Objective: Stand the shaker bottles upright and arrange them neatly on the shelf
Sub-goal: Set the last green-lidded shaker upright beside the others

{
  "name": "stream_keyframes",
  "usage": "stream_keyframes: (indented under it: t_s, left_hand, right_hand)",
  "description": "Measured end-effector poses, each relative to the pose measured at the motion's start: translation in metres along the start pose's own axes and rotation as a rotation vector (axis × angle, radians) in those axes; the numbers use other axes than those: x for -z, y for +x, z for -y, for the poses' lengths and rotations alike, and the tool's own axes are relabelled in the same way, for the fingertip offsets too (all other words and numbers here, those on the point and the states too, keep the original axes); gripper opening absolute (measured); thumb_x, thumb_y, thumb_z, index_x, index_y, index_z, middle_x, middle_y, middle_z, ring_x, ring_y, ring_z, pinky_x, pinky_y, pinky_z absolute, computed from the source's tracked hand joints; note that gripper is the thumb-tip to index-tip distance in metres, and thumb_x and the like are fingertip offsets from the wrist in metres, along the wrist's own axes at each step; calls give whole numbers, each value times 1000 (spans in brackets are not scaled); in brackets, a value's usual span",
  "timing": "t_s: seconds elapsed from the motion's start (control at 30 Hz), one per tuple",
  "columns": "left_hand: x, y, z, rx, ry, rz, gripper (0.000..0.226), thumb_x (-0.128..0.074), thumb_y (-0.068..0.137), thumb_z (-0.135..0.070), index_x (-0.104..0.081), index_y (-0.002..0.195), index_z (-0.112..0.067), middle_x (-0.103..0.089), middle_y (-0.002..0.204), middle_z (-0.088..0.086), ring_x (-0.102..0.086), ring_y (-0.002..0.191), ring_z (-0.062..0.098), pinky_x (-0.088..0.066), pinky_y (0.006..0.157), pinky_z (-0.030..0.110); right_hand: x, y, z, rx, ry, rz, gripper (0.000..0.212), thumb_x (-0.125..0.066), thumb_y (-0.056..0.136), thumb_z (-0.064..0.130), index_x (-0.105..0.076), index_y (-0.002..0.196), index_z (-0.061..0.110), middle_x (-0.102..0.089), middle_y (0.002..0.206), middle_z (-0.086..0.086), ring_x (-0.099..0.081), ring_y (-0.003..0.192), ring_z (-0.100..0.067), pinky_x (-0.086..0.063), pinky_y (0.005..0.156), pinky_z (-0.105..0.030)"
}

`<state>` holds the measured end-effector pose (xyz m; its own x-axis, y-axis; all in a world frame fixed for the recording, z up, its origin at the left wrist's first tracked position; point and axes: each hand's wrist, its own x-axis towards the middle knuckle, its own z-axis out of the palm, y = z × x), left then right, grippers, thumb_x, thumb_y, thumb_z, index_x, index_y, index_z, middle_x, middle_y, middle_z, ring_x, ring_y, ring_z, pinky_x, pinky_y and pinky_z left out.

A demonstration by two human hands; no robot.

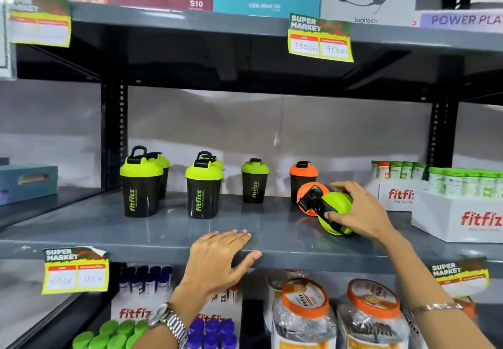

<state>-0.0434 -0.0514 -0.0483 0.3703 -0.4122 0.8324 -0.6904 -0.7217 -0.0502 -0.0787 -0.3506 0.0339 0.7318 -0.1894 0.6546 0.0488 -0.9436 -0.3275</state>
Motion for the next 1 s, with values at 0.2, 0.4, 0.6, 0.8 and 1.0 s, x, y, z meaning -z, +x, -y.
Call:
stream_keyframes:
  t_s: [0.2,0.4,0.6,0.8,1.0]
  left_hand:
    - [13,-4,20,50,-14,-66,47,-45,83,-54,-75,99,-21,-74,101,-6,-68,97,9,-50,84,28]
    - [16,-9,37,-16,60,-27,49,-45,81,-57,-76,92,-21,-76,90,-5,-71,85,10,-55,74,28]
    - [15,-10,40,-30,65,-16,50,-44,83,-57,-76,93,-21,-76,93,-7,-70,87,8,-55,76,27]
    - [15,-11,40,-28,56,-20,48,-49,81,-58,-77,92,-21,-75,94,-7,-70,88,7,-56,77,28]
    - [11,-12,42,-29,27,-55,49,-46,82,-59,-76,92,-22,-75,95,-8,-69,89,6,-55,79,29]
  right_hand:
    - [-1,4,45,-40,120,-10,53,-80,58,42,-56,105,39,-63,112,7,-59,108,-21,-49,89,-39]
    - [-14,52,101,-274,691,-41,37,-87,53,36,-60,79,28,-65,92,3,-62,97,-20,-50,84,-35]
    - [-46,85,123,-525,933,134,37,-83,63,24,-64,93,14,-65,92,-8,-60,79,-23,-48,68,-32]
    - [-63,88,118,-669,1016,59,27,-75,72,30,-52,77,16,-60,86,-4,-55,68,-16,-41,57,-27]
    - [-71,75,110,-590,1093,54,56,-51,87,57,-52,128,19,-54,121,-1,-53,113,-21,-40,92,-37]
